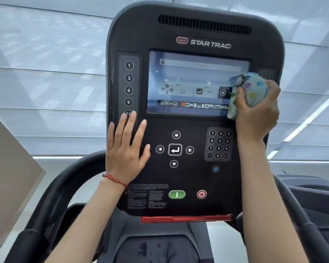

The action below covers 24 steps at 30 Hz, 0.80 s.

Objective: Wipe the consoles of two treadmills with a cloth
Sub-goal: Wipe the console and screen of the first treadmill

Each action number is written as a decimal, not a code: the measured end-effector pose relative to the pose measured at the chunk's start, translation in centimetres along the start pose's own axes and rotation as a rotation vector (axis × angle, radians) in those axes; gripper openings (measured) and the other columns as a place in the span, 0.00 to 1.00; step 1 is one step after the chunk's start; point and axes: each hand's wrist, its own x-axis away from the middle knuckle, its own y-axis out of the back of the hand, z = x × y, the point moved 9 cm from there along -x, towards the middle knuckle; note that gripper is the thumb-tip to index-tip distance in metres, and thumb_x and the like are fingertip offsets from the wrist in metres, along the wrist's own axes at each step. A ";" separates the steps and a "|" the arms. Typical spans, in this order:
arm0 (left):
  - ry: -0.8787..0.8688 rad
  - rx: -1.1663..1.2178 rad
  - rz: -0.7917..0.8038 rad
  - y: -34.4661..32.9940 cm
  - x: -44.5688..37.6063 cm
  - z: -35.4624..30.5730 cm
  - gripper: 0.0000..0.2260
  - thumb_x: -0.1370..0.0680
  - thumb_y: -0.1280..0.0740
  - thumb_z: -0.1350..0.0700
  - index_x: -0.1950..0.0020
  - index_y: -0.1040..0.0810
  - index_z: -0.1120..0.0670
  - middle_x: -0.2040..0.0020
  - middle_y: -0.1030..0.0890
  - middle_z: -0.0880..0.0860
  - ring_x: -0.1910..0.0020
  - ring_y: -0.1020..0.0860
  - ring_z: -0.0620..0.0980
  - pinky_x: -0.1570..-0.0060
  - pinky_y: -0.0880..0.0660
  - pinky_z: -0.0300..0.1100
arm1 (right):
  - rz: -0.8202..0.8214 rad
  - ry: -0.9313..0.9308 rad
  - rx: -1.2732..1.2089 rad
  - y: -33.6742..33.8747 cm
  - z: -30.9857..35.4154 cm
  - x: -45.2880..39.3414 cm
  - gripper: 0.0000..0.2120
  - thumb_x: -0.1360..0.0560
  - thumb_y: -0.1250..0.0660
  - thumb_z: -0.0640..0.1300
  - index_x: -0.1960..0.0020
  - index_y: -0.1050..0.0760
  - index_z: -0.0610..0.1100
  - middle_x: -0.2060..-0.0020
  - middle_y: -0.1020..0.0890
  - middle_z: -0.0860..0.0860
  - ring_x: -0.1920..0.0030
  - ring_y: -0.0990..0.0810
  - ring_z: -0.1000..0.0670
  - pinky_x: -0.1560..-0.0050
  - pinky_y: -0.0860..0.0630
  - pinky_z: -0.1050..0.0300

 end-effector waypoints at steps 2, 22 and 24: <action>-0.001 -0.001 -0.005 0.0 0.0 0.0 0.22 0.22 0.40 0.52 0.30 0.33 0.58 0.29 0.35 0.62 0.28 0.40 0.60 0.30 0.45 0.58 | -0.028 -0.021 -0.024 -0.1 0.3 0.0 0.24 0.28 0.34 0.55 0.40 0.29 0.40 0.50 0.20 0.45 0.52 0.21 0.44 0.57 0.31 0.60; -0.003 0.013 -0.005 0.4 0.0 0.0 0.22 0.22 0.40 0.53 0.30 0.33 0.58 0.30 0.34 0.62 0.29 0.39 0.60 0.31 0.42 0.59 | 0.087 0.186 -0.081 -4.7 10.3 4.6 0.22 0.28 0.30 0.52 0.44 0.26 0.37 0.59 0.19 0.44 0.65 0.19 0.45 0.68 0.31 0.62; -0.003 0.020 -0.003 0.4 0.0 0.0 0.21 0.22 0.40 0.53 0.30 0.33 0.58 0.30 0.34 0.62 0.29 0.39 0.60 0.31 0.42 0.59 | 0.116 0.264 -0.088 -5.7 12.6 6.4 0.21 0.28 0.31 0.53 0.44 0.27 0.38 0.62 0.19 0.44 0.68 0.19 0.46 0.72 0.30 0.62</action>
